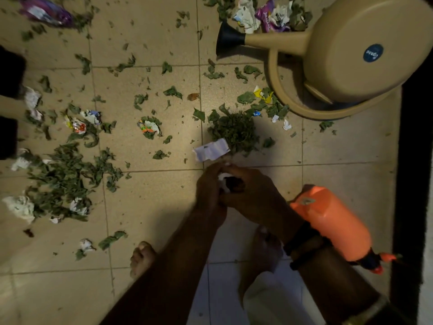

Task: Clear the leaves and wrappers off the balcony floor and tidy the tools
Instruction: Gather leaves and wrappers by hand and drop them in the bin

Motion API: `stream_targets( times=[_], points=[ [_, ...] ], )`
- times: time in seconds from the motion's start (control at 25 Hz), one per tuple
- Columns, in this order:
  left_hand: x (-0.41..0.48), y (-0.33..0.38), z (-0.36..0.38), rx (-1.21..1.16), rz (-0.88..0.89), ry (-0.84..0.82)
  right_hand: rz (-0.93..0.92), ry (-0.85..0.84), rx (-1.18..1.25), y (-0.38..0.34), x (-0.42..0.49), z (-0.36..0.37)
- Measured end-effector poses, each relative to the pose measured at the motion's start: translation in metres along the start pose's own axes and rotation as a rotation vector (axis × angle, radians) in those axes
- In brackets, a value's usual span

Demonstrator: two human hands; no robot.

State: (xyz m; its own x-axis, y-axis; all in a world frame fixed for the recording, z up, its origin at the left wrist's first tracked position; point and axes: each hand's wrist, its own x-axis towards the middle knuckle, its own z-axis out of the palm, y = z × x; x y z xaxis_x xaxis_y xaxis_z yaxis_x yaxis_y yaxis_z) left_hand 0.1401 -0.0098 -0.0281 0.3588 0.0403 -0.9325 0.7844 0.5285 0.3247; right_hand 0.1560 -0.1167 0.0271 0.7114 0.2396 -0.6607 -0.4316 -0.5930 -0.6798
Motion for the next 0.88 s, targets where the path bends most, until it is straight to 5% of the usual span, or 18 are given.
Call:
stream_targets(
  times=[0.08,0.2,0.52,0.64,0.76,0.88],
  points=[
    [0.005,0.013,-0.018,-0.069,-0.024,-0.029,0.028,0.060,0.030,-0.011,-0.001,-0.017],
    [0.012,0.036,-0.037,-0.128,-0.029,-0.039,0.076,0.377,-0.018,0.004,0.036,-0.032],
    [0.052,0.035,-0.096,-0.328,0.001,0.111,0.256,0.142,-0.477,0.050,0.151,0.037],
    [0.053,0.031,-0.112,-0.305,0.024,0.115,0.186,0.316,-0.684,0.060,0.144,0.066],
    [0.050,0.027,-0.122,-0.274,0.004,0.141,0.104,0.483,-0.516,0.068,0.133,0.062],
    [0.035,0.028,-0.116,-0.220,0.007,0.108,0.176,0.454,-0.336,0.052,0.115,0.049]
  ],
)
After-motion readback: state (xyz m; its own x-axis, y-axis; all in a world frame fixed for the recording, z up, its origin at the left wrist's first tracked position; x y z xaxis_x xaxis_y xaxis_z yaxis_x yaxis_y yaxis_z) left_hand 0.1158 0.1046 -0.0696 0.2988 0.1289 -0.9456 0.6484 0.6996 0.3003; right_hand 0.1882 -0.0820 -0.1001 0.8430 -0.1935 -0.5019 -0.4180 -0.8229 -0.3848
